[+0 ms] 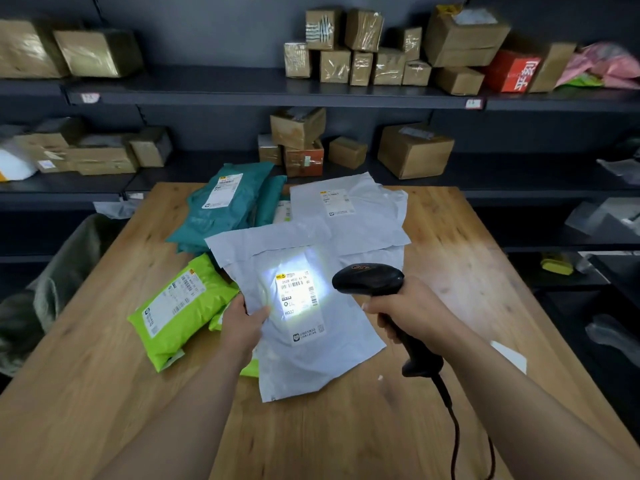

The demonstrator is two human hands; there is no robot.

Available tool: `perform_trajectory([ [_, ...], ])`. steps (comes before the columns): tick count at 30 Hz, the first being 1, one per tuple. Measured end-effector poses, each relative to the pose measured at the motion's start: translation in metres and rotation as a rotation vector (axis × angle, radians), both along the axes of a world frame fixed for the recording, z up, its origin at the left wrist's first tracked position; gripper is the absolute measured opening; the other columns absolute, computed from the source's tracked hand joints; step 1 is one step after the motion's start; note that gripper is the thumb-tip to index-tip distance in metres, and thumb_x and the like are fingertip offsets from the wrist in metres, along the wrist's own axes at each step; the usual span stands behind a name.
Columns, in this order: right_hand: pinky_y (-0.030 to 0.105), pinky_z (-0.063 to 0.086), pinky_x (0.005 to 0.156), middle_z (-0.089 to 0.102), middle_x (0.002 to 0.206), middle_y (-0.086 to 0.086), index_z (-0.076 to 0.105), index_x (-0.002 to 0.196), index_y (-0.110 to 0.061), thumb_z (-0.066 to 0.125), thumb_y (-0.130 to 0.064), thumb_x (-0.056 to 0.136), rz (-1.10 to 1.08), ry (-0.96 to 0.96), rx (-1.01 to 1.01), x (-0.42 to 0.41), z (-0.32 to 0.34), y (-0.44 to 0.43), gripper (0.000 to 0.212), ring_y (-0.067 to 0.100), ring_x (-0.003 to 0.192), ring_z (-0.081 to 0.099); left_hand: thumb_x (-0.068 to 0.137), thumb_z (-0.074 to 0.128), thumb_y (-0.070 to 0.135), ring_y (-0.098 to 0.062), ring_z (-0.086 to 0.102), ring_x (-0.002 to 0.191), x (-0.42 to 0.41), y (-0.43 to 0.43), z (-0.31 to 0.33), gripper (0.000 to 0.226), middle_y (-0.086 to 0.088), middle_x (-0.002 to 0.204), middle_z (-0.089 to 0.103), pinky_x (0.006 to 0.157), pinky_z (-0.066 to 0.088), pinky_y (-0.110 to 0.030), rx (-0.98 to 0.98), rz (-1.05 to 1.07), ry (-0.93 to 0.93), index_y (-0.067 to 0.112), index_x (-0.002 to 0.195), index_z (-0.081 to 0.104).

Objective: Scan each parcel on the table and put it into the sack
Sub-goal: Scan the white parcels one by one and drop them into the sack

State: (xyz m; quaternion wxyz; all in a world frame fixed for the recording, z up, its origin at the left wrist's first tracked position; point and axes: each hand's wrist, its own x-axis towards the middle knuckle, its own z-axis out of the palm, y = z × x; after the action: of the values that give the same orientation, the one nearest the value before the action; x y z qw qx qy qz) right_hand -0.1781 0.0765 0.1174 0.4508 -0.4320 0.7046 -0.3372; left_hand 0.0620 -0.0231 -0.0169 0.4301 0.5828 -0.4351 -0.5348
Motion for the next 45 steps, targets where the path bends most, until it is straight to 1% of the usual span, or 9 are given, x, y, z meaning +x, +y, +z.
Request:
perform_trajectory([
  [5, 0.025, 0.042, 0.042, 0.057, 0.054, 0.007, 0.058, 0.069, -0.007, 0.068, -0.012, 0.076, -0.004, -0.017, 0.025, -0.0031, 0.0076, 0.0063, 0.013, 0.019, 0.041, 0.049, 0.088, 0.064, 0.003, -0.024, 0.064, 0.082, -0.0017, -0.0005, -0.0009, 0.017, -0.007, 0.095, 0.069, 0.067, 0.052, -0.034, 0.007, 0.015, -0.022, 0.019, 0.094, 0.063],
  [13, 0.025, 0.042, 0.044, 0.056, 0.053, 0.007, 0.056, 0.069, -0.008, 0.067, -0.012, 0.076, 0.013, -0.021, 0.048, -0.0055, 0.0111, 0.0102, 0.014, 0.019, 0.042, 0.049, 0.089, 0.063, 0.004, -0.022, 0.057, 0.078, -0.0021, -0.0018, -0.004, 0.014, -0.01, 0.091, 0.063, 0.062, 0.046, -0.031, 0.014, 0.016, -0.035, 0.011, 0.101, 0.061],
  [18, 0.026, 0.042, 0.044, 0.055, 0.052, 0.008, 0.056, 0.072, -0.007, 0.067, -0.012, 0.075, -0.003, -0.033, 0.049, -0.006, 0.0091, 0.0097, 0.012, 0.02, 0.042, 0.049, 0.089, 0.063, 0.005, -0.026, 0.059, 0.086, -0.0031, -0.0025, -0.0046, 0.015, -0.015, 0.101, 0.065, 0.073, 0.05, -0.041, 0.021, 0.018, -0.037, 0.012, 0.103, 0.062],
  [22, 0.026, 0.043, 0.044, 0.055, 0.056, 0.009, 0.057, 0.072, -0.007, 0.068, -0.011, 0.075, -0.018, -0.084, 0.065, -0.0056, 0.0086, 0.0093, 0.012, 0.021, 0.044, 0.05, 0.089, 0.06, 0.005, -0.025, 0.058, 0.086, -0.0035, -0.0023, -0.006, 0.018, -0.017, 0.106, 0.064, 0.07, 0.049, -0.037, 0.011, 0.021, -0.059, 0.013, 0.105, 0.061],
  [26, 0.026, 0.042, 0.046, 0.054, 0.057, 0.008, 0.055, 0.07, -0.008, 0.066, -0.012, 0.077, -0.004, -0.134, 0.103, -0.004, 0.0073, 0.009, 0.014, 0.019, 0.045, 0.049, 0.088, 0.059, 0.002, -0.03, 0.06, 0.093, -0.0035, -0.0014, -0.0066, 0.02, -0.019, 0.111, 0.064, 0.082, 0.051, -0.048, 0.014, 0.012, -0.049, 0.01, 0.106, 0.061],
  [29, 0.028, 0.042, 0.047, 0.054, 0.056, 0.007, 0.055, 0.067, -0.009, 0.065, -0.012, 0.078, 0.004, -0.148, 0.105, -0.0034, 0.0058, 0.0086, 0.015, 0.019, 0.045, 0.049, 0.088, 0.06, 0.003, -0.032, 0.06, 0.094, -0.0037, -0.0012, -0.0069, 0.019, -0.019, 0.11, 0.064, 0.08, 0.05, -0.045, 0.005, 0.016, -0.053, 0.01, 0.106, 0.061],
  [37, 0.026, 0.042, 0.046, 0.056, 0.057, 0.007, 0.058, 0.064, -0.011, 0.067, -0.013, 0.077, -0.001, -0.162, 0.118, -0.0013, 0.0047, 0.0082, 0.016, 0.02, 0.045, 0.05, 0.089, 0.06, 0.003, -0.039, 0.062, 0.103, -0.0038, -0.0007, -0.0048, 0.02, -0.018, 0.11, 0.065, 0.083, 0.052, -0.048, 0.024, 0.01, -0.057, 0.009, 0.108, 0.061],
  [41, 0.025, 0.043, 0.045, 0.056, 0.057, 0.007, 0.058, 0.063, -0.012, 0.067, -0.013, 0.078, -0.004, -0.162, 0.117, -0.0008, 0.0037, 0.0081, 0.018, 0.019, 0.045, 0.05, 0.089, 0.06, 0.004, -0.036, 0.063, 0.103, -0.0041, 0.0003, -0.0031, 0.023, -0.015, 0.11, 0.066, 0.083, 0.053, -0.048, 0.027, 0.008, -0.053, 0.01, 0.111, 0.061],
  [45, 0.025, 0.043, 0.045, 0.056, 0.057, 0.006, 0.059, 0.064, -0.012, 0.068, -0.014, 0.078, -0.003, -0.168, 0.119, 0.0, 0.0023, 0.0088, 0.017, 0.019, 0.045, 0.051, 0.09, 0.06, 0.005, -0.034, 0.063, 0.101, -0.0039, 0.0013, -0.0024, 0.023, -0.013, 0.11, 0.066, 0.073, 0.049, -0.038, 0.02, 0.003, -0.036, 0.011, 0.112, 0.061],
])
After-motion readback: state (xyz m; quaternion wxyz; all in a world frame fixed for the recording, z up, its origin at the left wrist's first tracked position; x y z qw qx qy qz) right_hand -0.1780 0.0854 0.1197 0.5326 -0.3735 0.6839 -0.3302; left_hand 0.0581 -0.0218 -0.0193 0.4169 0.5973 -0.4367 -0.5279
